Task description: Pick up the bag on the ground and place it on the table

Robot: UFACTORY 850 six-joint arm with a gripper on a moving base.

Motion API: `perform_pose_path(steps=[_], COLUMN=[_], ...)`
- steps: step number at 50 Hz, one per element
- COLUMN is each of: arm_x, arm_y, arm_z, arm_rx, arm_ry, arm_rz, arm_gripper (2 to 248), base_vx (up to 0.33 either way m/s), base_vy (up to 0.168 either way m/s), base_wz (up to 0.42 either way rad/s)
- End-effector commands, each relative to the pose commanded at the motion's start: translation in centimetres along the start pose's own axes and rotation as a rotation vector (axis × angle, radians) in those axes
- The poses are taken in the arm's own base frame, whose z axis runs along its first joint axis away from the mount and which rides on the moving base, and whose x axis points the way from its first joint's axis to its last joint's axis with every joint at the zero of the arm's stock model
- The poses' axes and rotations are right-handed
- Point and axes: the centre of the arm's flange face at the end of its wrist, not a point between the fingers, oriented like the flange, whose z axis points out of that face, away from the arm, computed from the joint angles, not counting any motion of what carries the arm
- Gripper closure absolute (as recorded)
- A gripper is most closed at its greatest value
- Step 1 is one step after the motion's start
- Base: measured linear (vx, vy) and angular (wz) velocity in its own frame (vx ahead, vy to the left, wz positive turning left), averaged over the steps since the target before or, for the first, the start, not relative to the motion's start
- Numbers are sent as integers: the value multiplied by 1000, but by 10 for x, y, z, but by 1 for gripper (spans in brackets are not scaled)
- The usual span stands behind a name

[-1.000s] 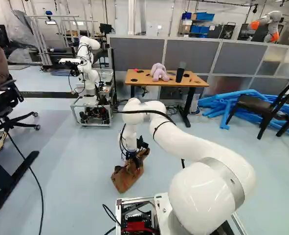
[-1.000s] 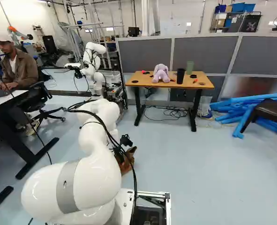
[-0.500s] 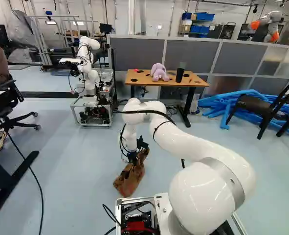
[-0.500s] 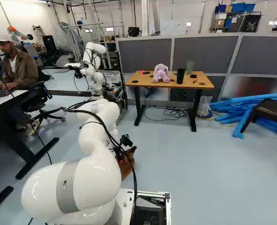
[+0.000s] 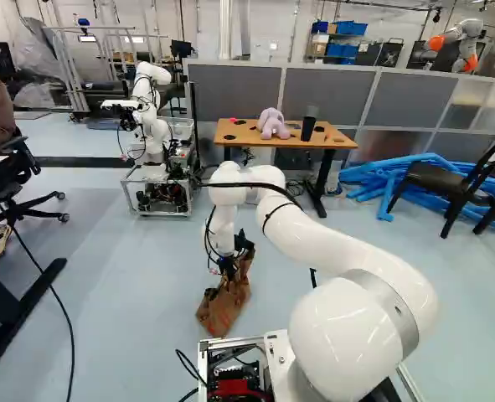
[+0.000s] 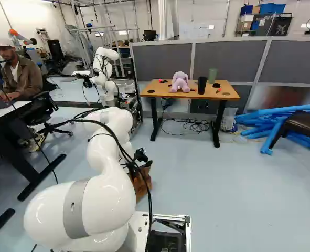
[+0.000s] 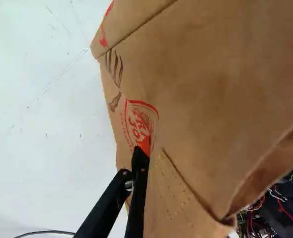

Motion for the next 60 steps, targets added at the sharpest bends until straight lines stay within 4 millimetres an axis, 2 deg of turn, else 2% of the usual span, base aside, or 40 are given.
perform_pose_path(steps=[60], arm_x=[-7], arm_y=[12], arm_z=[-91], arm_rx=[13], arm_ry=[7], arm_rz=[0], arm_gripper=[229], base_vx=[0], base_vy=[0], base_wz=[0])
